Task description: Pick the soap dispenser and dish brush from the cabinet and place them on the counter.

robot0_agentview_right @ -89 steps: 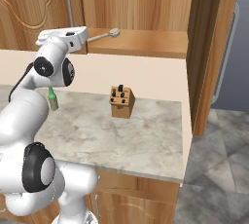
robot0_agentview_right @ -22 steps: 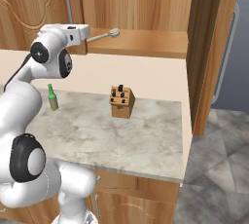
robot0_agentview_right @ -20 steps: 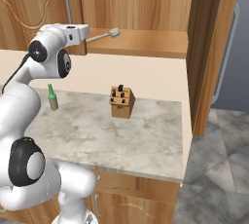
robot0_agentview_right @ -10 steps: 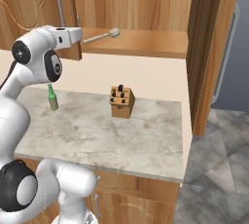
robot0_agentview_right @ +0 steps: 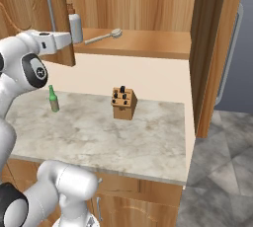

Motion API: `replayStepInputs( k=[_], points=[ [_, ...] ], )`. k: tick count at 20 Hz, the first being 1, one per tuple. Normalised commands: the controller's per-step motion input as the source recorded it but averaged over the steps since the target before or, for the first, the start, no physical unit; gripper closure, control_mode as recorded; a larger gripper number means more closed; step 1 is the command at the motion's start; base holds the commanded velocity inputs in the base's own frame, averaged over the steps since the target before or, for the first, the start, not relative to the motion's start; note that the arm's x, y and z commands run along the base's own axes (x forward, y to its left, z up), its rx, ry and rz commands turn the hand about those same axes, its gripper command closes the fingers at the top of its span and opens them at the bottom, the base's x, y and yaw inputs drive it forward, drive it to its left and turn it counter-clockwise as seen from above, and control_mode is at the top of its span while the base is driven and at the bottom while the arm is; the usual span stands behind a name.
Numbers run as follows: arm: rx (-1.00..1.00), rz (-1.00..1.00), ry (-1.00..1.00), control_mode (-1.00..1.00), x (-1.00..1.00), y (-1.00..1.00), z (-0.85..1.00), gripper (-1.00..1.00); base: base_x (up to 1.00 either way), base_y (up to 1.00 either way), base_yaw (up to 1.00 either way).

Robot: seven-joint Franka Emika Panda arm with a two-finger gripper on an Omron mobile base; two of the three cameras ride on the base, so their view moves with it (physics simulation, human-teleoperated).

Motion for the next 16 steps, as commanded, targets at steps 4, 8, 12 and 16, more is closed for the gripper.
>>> replayStepInputs(
  k=[4,8,12,16],
  points=[
    [-0.02,-0.11,0.09,-1.00,-0.49,0.19,0.00,1.00,0.00,0.00,0.00],
    [-0.03,-0.09,0.09,-1.00,-0.44,0.24,0.00,1.00,0.00,0.00,0.00],
    [-0.04,-0.10,0.11,-1.00,-0.44,0.24,0.00,1.00,0.00,0.00,0.00],
    [-0.04,-0.11,0.12,-1.00,-0.42,0.25,0.00,1.00,0.00,0.00,0.00]
  ],
)
